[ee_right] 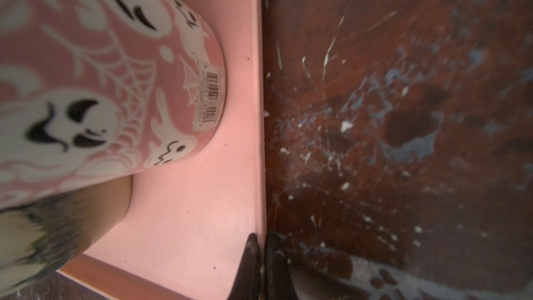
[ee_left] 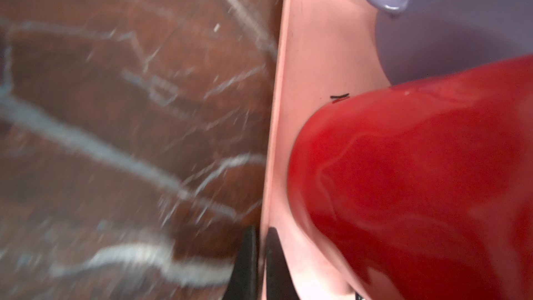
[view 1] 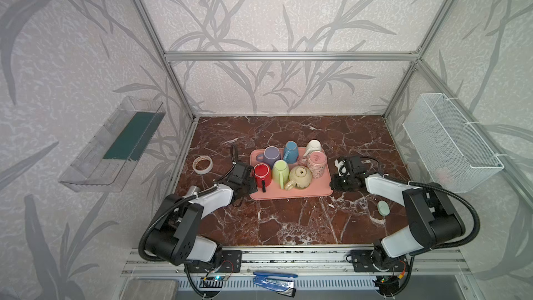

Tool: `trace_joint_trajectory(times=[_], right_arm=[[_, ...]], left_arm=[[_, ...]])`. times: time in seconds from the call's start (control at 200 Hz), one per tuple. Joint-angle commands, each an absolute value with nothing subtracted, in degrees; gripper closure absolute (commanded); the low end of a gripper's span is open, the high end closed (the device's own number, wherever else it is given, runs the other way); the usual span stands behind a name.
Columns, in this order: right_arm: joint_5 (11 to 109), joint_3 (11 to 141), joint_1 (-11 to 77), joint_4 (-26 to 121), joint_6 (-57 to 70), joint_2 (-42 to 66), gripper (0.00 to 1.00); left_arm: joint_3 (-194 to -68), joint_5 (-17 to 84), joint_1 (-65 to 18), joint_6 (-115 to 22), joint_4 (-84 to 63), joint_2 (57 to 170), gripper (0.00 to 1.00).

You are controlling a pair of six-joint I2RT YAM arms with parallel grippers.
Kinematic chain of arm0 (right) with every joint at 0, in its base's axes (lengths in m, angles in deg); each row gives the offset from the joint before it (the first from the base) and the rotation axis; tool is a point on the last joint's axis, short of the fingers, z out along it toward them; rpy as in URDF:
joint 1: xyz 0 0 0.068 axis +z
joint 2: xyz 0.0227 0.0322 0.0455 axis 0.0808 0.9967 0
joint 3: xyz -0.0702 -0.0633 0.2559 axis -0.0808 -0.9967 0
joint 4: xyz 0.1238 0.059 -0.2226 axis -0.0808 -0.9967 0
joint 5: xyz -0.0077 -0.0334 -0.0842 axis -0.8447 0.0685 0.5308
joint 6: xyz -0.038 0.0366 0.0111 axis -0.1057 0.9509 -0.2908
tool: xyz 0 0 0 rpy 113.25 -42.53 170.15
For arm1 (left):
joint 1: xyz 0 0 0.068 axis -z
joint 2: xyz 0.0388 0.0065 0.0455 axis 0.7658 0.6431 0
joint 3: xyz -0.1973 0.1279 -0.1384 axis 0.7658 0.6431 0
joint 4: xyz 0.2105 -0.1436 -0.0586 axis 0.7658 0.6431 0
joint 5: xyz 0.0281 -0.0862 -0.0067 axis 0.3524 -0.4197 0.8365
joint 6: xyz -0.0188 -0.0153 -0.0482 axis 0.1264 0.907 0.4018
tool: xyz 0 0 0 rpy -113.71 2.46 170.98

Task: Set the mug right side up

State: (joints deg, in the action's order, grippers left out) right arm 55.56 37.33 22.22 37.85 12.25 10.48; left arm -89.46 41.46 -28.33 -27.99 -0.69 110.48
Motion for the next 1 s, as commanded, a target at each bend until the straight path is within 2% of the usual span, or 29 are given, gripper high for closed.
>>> trace_joint_trajectory(times=[0.0, 0.235, 0.515, 0.63, 0.71, 0.815, 0.91, 0.995], right_arm=[[52.5, 35.0, 25.6, 30.9, 15.3, 6.4, 1.0], [55.1, 31.3, 28.0, 26.7, 15.1, -2.0, 1.0], [55.5, 32.5, 28.0, 26.7, 14.5, -0.9, 1.0], [56.6, 33.4, 28.0, 26.4, 13.4, -0.2, 0.88], [58.2, 33.7, 28.0, 26.0, 12.9, -0.9, 0.8], [59.9, 33.9, 28.0, 25.2, 12.7, -2.6, 0.72], [61.3, 34.4, 28.0, 23.9, 12.3, -4.5, 0.68], [62.3, 35.2, 28.0, 22.0, 11.9, -6.2, 0.66]], left_arm=[[-87.3, 41.2, -26.1, -23.7, 2.5, 105.5, 1.0], [-83.0, 42.9, -25.1, -24.5, 5.3, 98.3, 1.0], [-84.2, 43.6, -25.0, -24.7, 6.5, 99.4, 1.0], [-84.8, 44.1, -25.1, -24.9, 7.4, 98.9, 1.0], [-84.6, 45.6, -25.0, -24.8, 8.3, 97.2, 0.93], [-84.8, 47.3, -25.1, -24.6, 9.6, 94.3, 0.77], [-85.6, 48.0, -25.0, -24.7, 11.4, 91.6, 0.66], [-86.3, 48.0, -25.1, -25.4, 13.2, 89.2, 0.63]])
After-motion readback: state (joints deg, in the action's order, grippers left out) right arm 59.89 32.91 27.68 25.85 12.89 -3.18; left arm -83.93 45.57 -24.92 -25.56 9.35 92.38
